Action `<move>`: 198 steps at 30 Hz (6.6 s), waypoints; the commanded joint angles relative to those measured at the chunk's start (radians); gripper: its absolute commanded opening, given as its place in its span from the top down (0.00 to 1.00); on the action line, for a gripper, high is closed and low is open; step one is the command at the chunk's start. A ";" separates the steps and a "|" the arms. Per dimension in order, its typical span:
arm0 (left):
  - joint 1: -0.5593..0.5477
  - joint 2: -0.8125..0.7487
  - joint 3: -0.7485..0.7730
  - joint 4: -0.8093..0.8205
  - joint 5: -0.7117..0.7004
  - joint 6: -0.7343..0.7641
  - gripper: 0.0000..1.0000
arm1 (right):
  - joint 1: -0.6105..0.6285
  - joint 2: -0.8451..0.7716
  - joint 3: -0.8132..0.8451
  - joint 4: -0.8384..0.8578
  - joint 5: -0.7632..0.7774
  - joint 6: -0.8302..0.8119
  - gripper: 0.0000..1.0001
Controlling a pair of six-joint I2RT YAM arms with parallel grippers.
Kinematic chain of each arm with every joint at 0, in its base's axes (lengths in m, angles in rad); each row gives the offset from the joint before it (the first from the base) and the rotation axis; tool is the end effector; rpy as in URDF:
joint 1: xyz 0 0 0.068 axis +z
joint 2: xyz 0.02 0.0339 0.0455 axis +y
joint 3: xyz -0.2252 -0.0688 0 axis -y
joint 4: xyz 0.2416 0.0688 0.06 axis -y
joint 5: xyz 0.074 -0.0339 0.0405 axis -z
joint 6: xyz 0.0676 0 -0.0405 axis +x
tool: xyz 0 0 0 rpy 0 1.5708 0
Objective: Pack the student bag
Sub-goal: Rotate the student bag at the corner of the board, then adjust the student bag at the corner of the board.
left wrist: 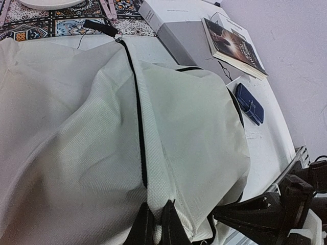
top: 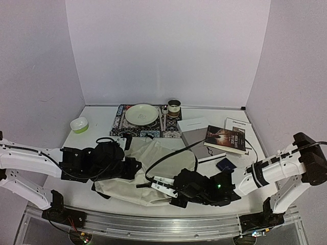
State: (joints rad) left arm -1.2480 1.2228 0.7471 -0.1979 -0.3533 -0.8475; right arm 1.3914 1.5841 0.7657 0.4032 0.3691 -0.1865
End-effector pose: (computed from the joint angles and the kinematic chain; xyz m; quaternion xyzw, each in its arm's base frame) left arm 0.1151 -0.2703 0.1822 0.1018 0.8845 -0.2908 0.3504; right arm 0.0878 0.3472 0.1480 -0.5137 0.6513 0.1776 0.5295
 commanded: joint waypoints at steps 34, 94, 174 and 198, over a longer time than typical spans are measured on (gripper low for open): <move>0.009 0.036 0.307 -0.059 -0.109 0.158 1.00 | 0.193 0.220 0.263 0.184 0.534 -0.476 0.45; 0.189 0.212 0.025 0.209 0.140 -0.012 0.04 | -0.358 -0.432 -0.089 -0.306 0.062 1.246 0.99; 0.462 0.374 0.257 -0.209 0.089 0.408 0.19 | -0.176 -0.131 0.195 -0.324 0.048 0.568 0.06; 0.200 0.218 0.389 -0.261 0.336 0.543 0.91 | -0.293 -0.342 0.072 -0.301 0.237 0.551 0.06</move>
State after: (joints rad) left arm -0.9612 1.5016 1.0755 -0.4810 -0.1507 -0.3435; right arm 1.1217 1.3194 0.8486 0.1040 0.5207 0.3868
